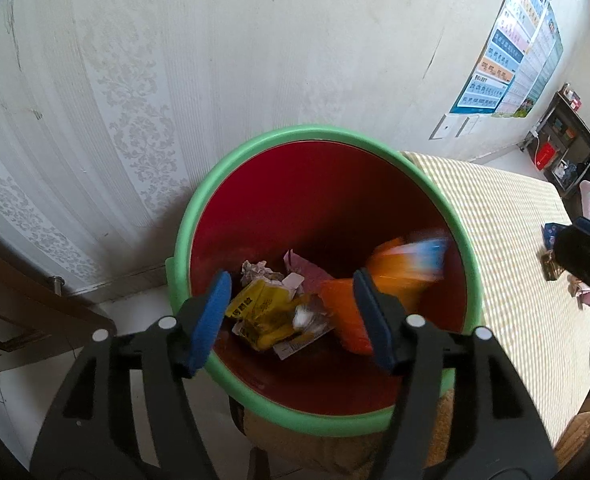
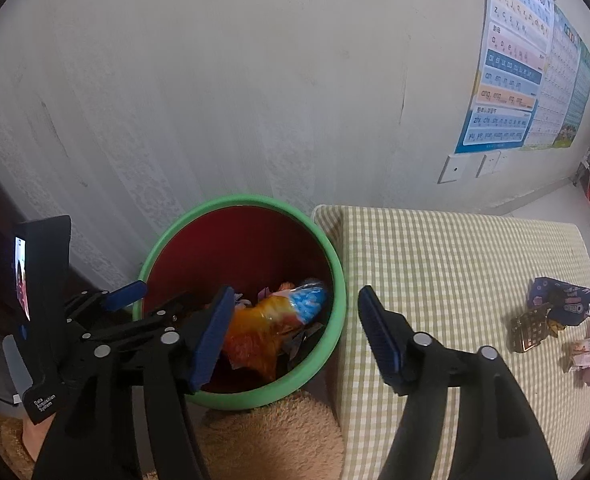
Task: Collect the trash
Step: 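Release the yellow wrapper into the bin with the left tool while the right tool releases the orange bag, then grasp the brown chocolate wrapper with the left tool while the right tool grasps the pink wrapper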
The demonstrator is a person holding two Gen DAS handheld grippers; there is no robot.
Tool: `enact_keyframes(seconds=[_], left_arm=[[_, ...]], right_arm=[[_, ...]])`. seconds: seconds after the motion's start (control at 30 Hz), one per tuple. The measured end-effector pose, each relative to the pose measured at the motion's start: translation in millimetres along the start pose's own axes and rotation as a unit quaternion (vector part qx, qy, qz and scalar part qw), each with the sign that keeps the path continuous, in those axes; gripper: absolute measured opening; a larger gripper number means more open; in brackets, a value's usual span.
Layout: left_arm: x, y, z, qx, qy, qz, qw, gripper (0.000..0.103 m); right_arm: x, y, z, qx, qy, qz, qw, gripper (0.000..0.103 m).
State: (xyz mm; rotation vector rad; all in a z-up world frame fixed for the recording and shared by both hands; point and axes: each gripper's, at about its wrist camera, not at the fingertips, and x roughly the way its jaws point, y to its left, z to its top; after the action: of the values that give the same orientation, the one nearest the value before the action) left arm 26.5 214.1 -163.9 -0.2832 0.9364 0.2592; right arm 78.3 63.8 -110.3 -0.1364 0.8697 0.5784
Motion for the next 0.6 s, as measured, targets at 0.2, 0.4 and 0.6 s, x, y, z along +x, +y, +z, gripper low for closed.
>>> enact_keyframes(seconds=[0.2,0.4,0.6], left_arm=[[-0.7,-7.2,-1.9,0.016,0.002,0.002,0.9999,0.065],[-0.3,-23.1,-2.7,0.038,0.002,0.007,0.9993,0.066],[-2.5,-52.3,-5.1,0.07,-0.005,0.009,0.9975,0.066]], right_arm=[[-12.0,-42.4,-19.1,0.029,-0.005,-0.035,0.999,0.069],[-31.7,-169.8,-63.7,0.166,-0.001,-0.141,0.976,0.069],[-73.4,-305.1,-118.4,0.322,-0.027,-0.24,0.916,0.077]])
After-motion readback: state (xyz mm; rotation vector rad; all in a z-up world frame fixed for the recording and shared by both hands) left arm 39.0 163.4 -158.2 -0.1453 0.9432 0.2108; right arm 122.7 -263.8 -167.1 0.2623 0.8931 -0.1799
